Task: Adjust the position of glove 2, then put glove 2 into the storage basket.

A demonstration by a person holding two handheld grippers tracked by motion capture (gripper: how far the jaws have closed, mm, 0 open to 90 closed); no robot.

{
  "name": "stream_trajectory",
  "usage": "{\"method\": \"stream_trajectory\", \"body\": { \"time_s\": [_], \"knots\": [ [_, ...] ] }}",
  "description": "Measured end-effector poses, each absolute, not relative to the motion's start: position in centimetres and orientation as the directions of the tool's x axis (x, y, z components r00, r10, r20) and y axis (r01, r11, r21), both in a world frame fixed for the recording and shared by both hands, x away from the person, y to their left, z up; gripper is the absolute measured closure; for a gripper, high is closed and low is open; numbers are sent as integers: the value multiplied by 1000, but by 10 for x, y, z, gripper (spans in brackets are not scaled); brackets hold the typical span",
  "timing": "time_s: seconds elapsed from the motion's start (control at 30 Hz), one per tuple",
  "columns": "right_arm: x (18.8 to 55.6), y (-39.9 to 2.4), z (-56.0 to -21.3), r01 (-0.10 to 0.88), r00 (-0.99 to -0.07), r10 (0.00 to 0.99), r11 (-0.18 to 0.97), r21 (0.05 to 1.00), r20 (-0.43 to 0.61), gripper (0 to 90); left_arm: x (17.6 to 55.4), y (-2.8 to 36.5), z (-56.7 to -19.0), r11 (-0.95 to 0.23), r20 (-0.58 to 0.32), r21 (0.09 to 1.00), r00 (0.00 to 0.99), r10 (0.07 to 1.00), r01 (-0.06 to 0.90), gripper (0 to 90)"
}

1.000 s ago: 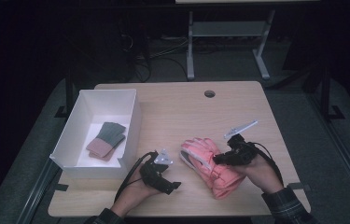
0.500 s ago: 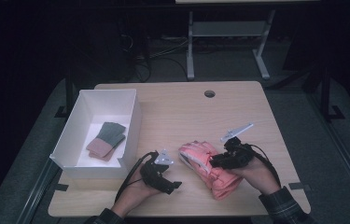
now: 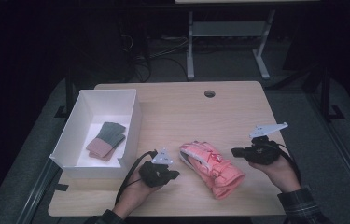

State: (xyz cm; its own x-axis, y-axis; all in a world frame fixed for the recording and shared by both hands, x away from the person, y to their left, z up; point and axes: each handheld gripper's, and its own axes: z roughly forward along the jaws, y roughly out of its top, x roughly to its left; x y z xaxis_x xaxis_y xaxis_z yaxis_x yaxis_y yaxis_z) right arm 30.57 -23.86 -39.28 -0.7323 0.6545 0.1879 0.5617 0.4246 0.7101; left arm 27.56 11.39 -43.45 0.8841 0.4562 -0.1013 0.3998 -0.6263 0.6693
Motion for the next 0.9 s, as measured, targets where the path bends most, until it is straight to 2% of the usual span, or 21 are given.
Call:
{"method": "stream_trajectory", "body": {
  "time_s": [0.37,0.7,0.9],
  "knots": [
    [288,-265,-428,569,-729,661,443,692,176,900,278,88,-442,-646,-113,657,898,426,389,896],
    [283,-255,-442,555,-764,629,527,644,144,900,285,62,-453,-662,-137,638,904,406,394,896],
    [283,-249,-444,546,-780,607,541,640,152,900,291,50,-454,-663,-128,642,906,403,386,896]
  ]
}}
